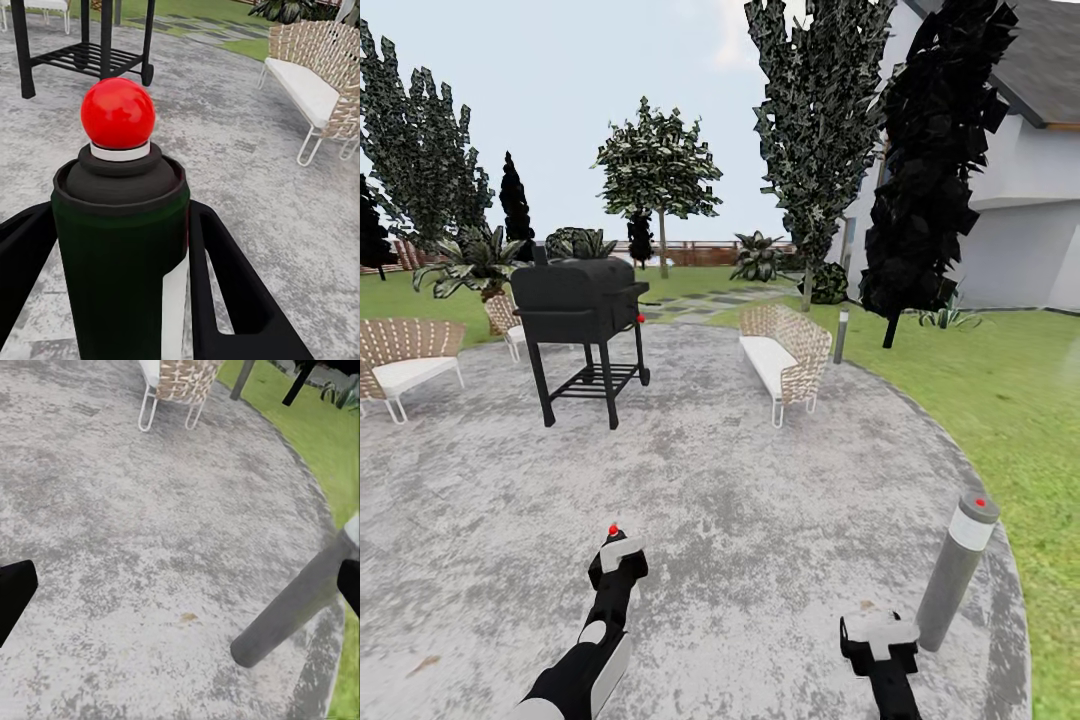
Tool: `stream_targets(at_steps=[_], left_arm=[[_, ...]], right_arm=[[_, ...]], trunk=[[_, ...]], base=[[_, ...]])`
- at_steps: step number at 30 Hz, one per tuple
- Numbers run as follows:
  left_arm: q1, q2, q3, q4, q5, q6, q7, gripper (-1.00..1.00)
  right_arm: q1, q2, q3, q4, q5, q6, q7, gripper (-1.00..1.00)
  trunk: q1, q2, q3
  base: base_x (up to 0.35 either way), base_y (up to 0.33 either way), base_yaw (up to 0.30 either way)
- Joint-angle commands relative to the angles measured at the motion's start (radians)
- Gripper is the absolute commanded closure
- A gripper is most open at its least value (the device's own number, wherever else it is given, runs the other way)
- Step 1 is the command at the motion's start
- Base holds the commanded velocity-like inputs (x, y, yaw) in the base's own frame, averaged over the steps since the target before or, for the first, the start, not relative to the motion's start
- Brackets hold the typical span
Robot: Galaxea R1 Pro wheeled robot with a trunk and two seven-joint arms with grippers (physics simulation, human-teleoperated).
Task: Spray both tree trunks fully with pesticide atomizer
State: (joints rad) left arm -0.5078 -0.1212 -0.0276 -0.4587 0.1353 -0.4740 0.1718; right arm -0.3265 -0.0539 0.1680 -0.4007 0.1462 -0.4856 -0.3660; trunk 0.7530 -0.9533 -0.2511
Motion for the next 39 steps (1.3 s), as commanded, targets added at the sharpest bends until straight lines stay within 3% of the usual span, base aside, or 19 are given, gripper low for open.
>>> stream_targets(at_steps=[1,4,9,39], left_arm=[[0.000,0.000,0.000,0.000,0.000,0.000,0.000,1.00],[0.000,0.000,0.000,0.000,0.000,0.000,0.000,1.00],[0.000,0.000,0.000,0.000,0.000,0.000,0.000,1.00],[0.000,0.000,-0.001,0.000,0.001,0.000,0.000,1.00]], right_arm=[[-0.004,-0.004,-0.022,0.000,0.000,0.000,0.000,-1.00],[-0.009,-0.008,-0.068,0.001,-0.001,0.001,0.000,-1.00],[-0.011,-0.005,-0.087,0.002,-0.002,0.001,0.000,-1.00],[-0.011,-0.003,-0.091,-0.004,-0.004,-0.004,0.005,-1.00]], trunk=[[-0.004,0.007,0.003],[-0.015,0.028,0.013],[-0.035,0.063,0.028],[-0.150,0.273,0.122]], base=[[0.000,0.000,0.000],[0.000,0.000,0.000],[0.000,0.000,0.000],[0.000,0.000,0.000]])
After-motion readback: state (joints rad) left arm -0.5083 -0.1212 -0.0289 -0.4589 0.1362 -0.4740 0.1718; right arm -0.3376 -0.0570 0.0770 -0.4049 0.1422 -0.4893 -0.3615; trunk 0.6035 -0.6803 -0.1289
